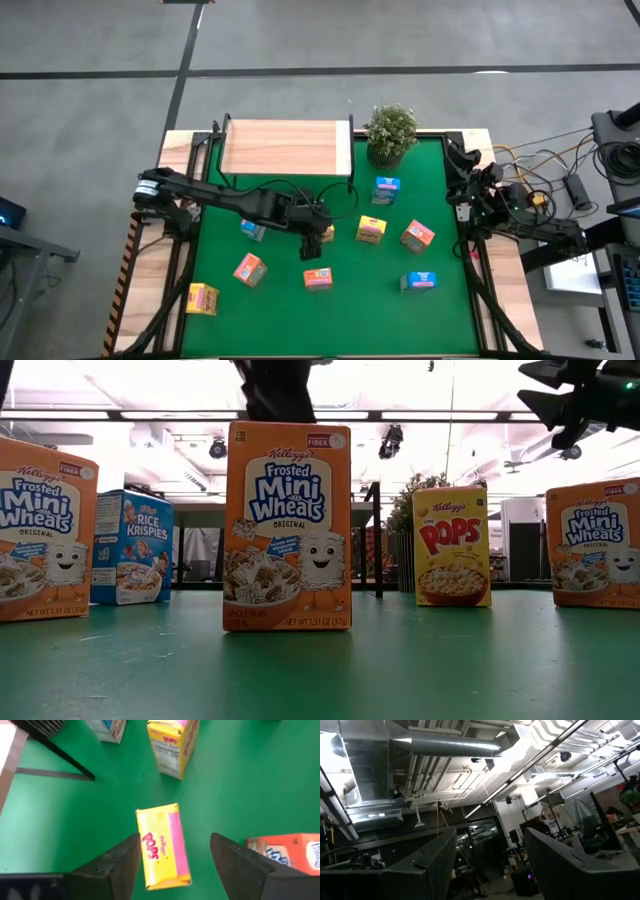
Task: Stack cereal on shelf
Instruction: Put the middle top yellow cereal box on the shelf
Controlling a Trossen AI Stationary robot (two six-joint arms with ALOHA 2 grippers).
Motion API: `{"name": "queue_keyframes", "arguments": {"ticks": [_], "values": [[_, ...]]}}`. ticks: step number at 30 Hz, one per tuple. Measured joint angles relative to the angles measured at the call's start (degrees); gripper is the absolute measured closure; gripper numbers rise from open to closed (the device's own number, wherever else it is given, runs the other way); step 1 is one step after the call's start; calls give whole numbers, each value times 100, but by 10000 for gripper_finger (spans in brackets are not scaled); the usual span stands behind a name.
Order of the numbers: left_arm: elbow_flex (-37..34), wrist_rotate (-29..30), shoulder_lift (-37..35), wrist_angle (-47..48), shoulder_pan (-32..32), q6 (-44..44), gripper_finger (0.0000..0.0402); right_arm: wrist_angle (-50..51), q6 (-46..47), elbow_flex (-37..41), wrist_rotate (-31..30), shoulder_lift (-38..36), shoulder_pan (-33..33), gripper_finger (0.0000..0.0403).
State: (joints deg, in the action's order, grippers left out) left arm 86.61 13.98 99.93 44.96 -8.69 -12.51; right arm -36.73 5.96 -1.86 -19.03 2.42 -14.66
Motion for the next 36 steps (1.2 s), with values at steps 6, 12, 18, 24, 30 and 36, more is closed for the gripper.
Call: {"name": "queue_keyframes", "arguments": {"ticks": [6,12,18,24,30,36], "values": [[-7,6,248,-30,46,-62,136,-7,-166,1,-2,0,0,179],[-34,52,405,-32,93,-188,121,-13,-354,-64,-30,0,0,179],[-235,63,404,-47,144,-370,118,3,-516,-121,-44,0,0,179],[-444,15,404,-257,152,-364,118,73,-521,-121,-44,0,0,179],[-444,4,401,-270,168,-258,141,188,-468,-121,-45,0,0,179],[-448,2,401,-259,168,-201,182,219,-436,-121,-44,0,0,179]]}}
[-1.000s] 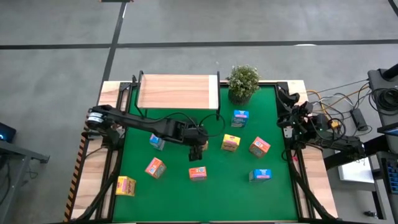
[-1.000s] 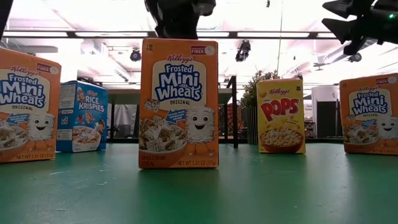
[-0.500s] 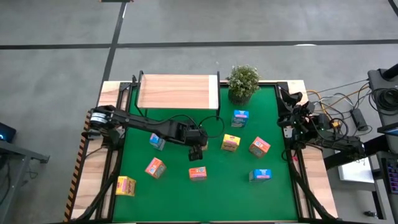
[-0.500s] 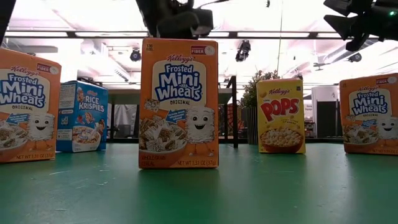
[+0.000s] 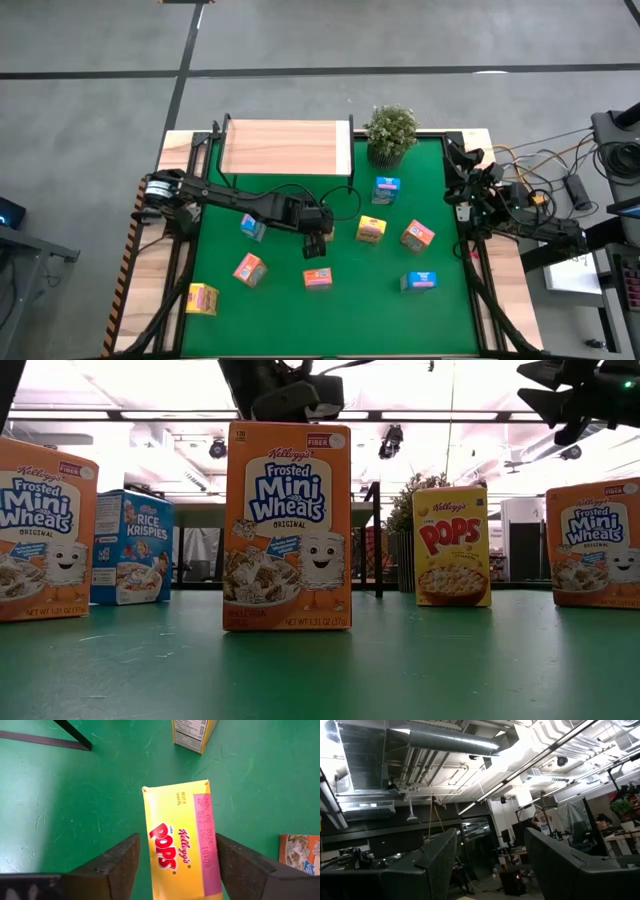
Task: Stack cereal on shelf
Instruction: Put the middle top yellow cereal box on the shelf
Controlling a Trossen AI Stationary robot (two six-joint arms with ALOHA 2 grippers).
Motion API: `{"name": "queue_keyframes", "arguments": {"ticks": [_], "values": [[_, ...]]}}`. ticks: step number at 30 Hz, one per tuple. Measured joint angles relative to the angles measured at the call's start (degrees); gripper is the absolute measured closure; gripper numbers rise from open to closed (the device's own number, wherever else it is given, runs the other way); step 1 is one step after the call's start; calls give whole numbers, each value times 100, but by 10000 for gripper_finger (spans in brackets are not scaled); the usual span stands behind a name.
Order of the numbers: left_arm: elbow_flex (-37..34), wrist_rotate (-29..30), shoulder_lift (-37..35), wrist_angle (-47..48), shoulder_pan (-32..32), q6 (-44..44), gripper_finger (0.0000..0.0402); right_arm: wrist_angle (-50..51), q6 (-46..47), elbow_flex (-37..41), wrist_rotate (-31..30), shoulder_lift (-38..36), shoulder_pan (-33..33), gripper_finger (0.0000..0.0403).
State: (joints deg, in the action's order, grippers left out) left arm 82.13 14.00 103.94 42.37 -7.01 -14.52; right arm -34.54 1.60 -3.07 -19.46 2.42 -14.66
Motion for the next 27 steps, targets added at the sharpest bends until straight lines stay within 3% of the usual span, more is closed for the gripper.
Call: {"name": "queue_keyframes", "arguments": {"ticks": [13,27], "values": [[50,-3,-19,17,0,217,241,30,-6,0,-2,0,0,179],[984,-605,-583,541,20,2105,242,110,65,-2,-2,0,2,179]]}}
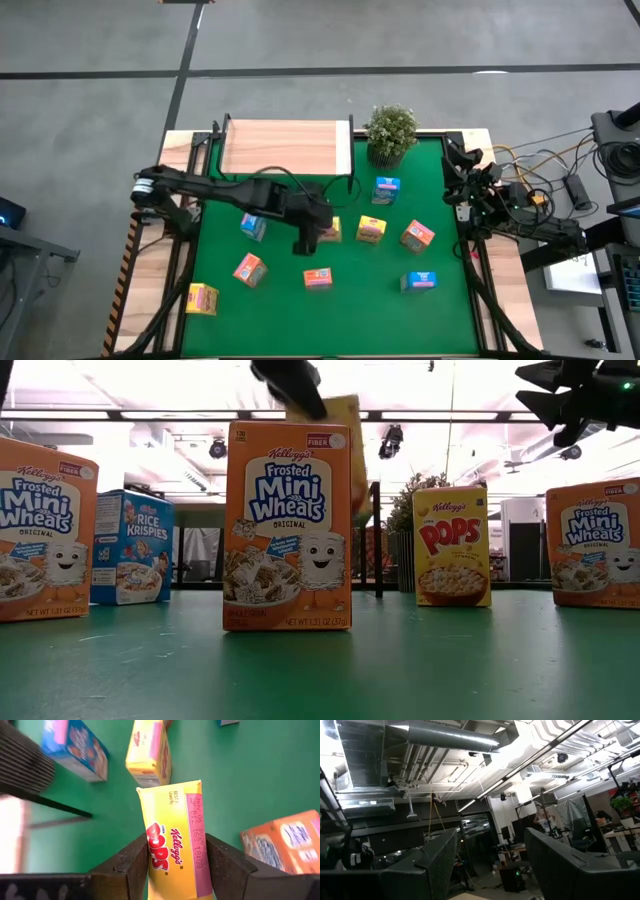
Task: Stack cereal on shelf
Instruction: Put the middle top yellow cereal box on the shelf
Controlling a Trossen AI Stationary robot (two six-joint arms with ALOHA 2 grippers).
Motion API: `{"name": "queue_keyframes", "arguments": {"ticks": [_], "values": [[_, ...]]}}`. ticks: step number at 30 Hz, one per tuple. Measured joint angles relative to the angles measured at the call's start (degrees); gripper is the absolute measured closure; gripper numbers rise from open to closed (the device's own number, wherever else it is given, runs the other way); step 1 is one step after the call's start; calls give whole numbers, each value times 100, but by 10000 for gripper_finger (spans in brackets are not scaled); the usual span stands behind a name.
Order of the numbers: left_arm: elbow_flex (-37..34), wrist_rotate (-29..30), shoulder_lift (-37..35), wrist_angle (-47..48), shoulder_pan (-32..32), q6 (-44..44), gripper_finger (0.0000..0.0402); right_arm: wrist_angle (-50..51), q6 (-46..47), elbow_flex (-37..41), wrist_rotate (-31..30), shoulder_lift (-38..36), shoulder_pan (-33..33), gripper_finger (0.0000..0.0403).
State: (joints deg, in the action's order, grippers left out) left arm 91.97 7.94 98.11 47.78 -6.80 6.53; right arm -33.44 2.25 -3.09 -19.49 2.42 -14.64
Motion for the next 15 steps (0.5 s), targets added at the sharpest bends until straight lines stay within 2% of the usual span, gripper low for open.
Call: {"name": "queue_keyframes", "arguments": {"ticks": [9,15], "values": [[1324,57,-199,1936,552,1233,242,14,19,0,0,0,1,179],[1945,61,-201,2472,1311,2115,242,14,30,0,0,0,-1,179]]}}
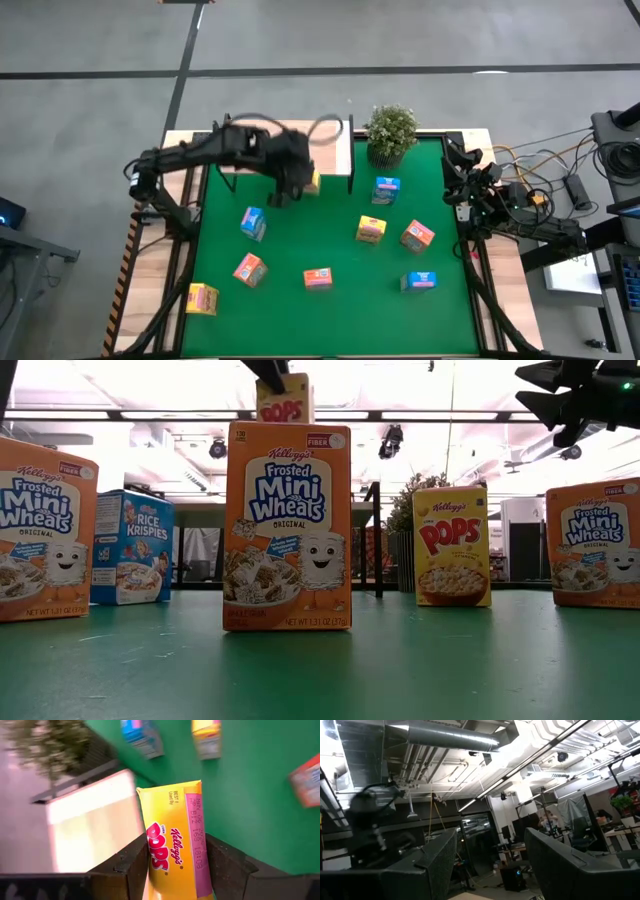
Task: Stack cereal on shelf
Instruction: Put the middle top yellow cereal box on the shelf
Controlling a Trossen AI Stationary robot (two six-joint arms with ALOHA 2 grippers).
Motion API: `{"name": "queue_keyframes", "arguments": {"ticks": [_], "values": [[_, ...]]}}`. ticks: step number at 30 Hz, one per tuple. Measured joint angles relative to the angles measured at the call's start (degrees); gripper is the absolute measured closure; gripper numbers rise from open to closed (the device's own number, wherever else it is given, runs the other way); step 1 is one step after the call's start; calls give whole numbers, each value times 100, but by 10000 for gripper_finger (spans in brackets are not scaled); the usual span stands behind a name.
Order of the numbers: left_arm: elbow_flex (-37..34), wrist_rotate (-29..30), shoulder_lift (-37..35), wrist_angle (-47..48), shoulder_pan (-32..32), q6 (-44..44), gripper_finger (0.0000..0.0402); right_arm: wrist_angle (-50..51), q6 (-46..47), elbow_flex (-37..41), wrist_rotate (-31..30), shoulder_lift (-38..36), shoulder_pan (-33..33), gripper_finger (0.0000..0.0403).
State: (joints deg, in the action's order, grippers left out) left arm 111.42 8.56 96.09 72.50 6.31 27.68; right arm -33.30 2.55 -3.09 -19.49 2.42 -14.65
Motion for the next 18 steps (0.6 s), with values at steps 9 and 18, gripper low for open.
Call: {"name": "queue_keyframes", "arguments": {"ticks": [9,18], "values": [[289,-287,2,90,1749,1322,242,4,2,-2,0,0,2,179],[28,-919,-55,181,3590,1842,242,60,-2,-2,0,0,2,179]]}}
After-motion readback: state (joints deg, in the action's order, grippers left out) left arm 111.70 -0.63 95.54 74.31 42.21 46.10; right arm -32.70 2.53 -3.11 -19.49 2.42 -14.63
